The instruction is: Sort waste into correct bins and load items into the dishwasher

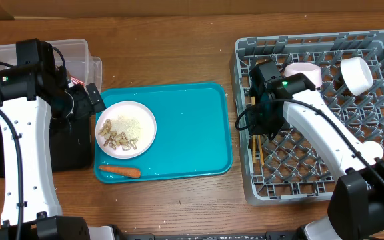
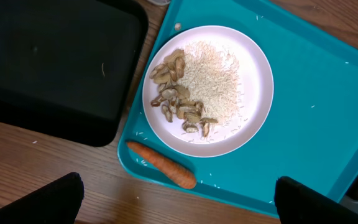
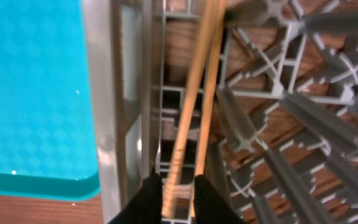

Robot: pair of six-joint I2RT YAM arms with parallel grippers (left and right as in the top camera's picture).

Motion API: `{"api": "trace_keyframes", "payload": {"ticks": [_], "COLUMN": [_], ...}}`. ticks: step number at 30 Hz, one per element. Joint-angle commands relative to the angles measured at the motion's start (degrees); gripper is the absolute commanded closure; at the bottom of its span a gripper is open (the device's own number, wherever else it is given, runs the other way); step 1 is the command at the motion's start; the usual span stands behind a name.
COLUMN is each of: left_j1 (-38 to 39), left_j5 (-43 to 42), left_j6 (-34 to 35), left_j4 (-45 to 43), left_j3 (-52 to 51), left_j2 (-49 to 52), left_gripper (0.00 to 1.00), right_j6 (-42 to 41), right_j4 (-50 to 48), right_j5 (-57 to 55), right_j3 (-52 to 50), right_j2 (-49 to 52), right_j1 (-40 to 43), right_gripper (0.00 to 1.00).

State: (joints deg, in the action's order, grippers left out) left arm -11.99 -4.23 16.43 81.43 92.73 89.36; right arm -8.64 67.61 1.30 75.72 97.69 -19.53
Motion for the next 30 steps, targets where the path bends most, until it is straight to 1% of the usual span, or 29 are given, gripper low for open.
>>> {"api": "trace_keyframes", "payload": {"ticks": [1, 3, 6, 9, 13, 18, 21, 24, 30], "left_j1": [0.5, 0.66, 1.49, 3.02, 6.16, 11.96, 16.44, 20.11, 27.02], "left_j5": [-0.35, -0.35, -0.33, -0.31, -0.31, -0.28, -0.31, -0.28, -0.09], "left_j6": [0.79, 0.79, 0.76, 0.76, 0.76, 0.76, 0.76, 0.79, 0.79], "left_j4": [-0.02, -0.07, -0.26, -0.68, -1.92, -5.22, -8.35, -10.88, -15.19], "left_j3": [0.37, -0.02, -1.09, -2.64, -4.61, -6.54, -7.3, -7.58, -7.63], "left_j2": [0.52, 0.52, 0.52, 0.52, 0.52, 0.55, 1.01, 2.16, 7.39], "left_gripper": [0.0, 0.0, 0.0, 0.0, 0.0, 0.0, 0.0, 0.0, 0.0], "right_j6": [0.04, -0.31, -1.62, -3.58, -4.61, -5.07, -4.57, -4.42, -4.44], "right_j4": [0.57, 1.29, 1.97, 2.05, 2.47, 7.28, 11.13, 12.74, 12.9], "right_j5": [0.31, 0.28, 0.28, 0.31, 0.26, 0.33, 0.31, 0.33, 0.59], "right_j3": [1.84, 3.28, 6.38, 9.07, 10.29, 10.27, 10.05, 9.75, 9.75], "right_j2": [-0.48, -1.05, -3.56, -6.99, -11.8, -15.54, -15.65, -15.61, -15.54], "right_j1": [0.07, 0.07, 0.46, 2.25, 7.19, 17.75, 23.69, 26.58, 27.12], "right_gripper": [0.72, 0.7, 0.69, 0.66, 0.57, 0.44, 0.43, 0.43, 0.43]}}
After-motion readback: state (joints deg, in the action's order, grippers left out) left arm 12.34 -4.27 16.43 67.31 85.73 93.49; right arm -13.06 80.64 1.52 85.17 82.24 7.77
